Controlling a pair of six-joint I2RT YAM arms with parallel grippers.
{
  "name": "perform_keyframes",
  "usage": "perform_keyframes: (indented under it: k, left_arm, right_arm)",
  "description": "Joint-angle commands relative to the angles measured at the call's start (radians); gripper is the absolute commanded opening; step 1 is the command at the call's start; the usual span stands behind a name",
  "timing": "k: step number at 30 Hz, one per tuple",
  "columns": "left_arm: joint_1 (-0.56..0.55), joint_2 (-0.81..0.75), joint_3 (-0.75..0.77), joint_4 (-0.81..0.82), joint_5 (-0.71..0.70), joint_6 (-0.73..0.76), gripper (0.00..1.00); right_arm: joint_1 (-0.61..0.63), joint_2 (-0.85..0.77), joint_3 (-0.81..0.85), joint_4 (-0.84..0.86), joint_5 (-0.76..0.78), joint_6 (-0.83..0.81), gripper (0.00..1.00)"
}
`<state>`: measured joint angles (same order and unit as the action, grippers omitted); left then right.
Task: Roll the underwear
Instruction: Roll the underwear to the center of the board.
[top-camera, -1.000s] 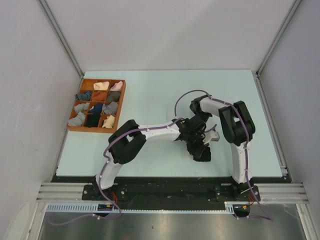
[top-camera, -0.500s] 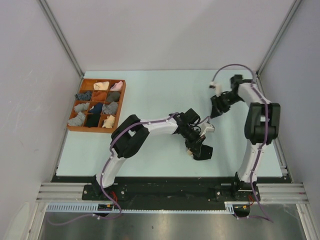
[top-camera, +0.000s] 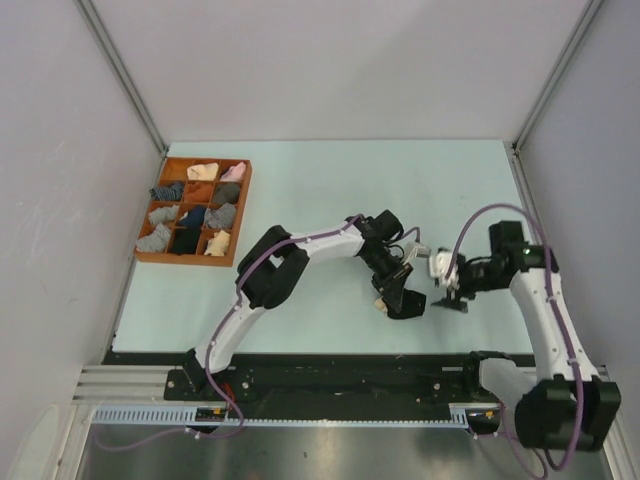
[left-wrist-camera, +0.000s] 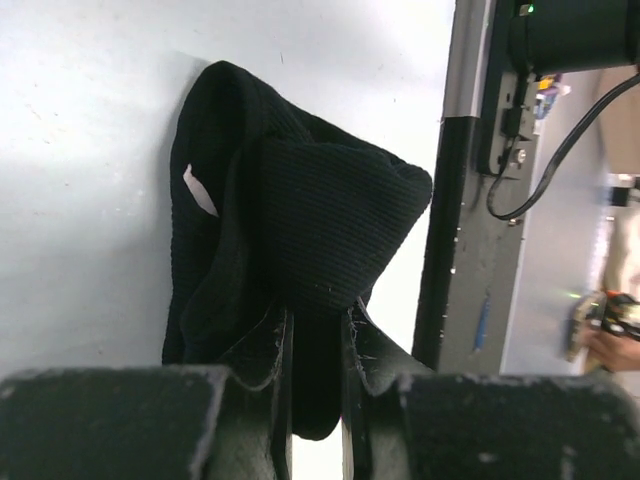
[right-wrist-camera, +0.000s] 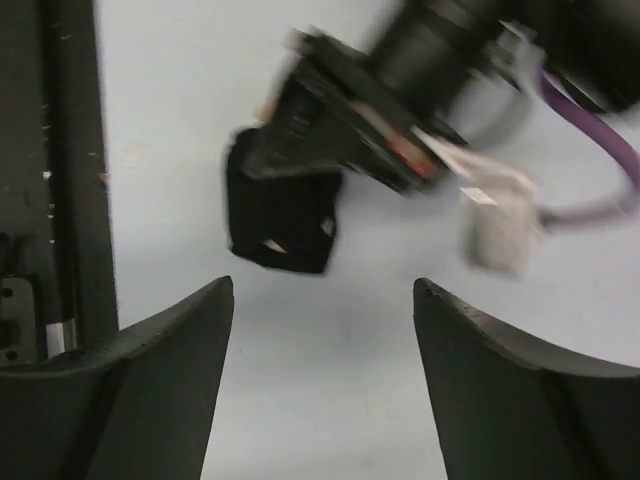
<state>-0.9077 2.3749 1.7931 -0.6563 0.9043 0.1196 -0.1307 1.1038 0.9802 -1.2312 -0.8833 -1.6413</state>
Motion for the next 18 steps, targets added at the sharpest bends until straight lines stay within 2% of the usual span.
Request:
perform_keyframes:
  k: [1,3,8,18]
  left_arm:
    - [-0.022,0.202,-0.009,-0.187,-0.162,0.109,0.16]
    - [-0.019,0.218,0.005,-0.201,-0.16,0.109,0.18]
    - [0.003,0.218,0.009,-0.194,-0.14,0.092,0.21]
    - [0.021,0.184,0.0,-0.152,-0.13,0.068,0.27]
  right_arm:
    - [0.266,-0.133,-0.193,0.134,0.047,-0.105,0.77]
    - [0.319,-0.107,-0.222,0.195,0.064,-0.057,0.74]
    - [0.456,-0.087,-0.331,0.396,0.219,0.027,0.73]
    - [0.487,0.08,-0.388,0.598,0.369,0.083,0.69]
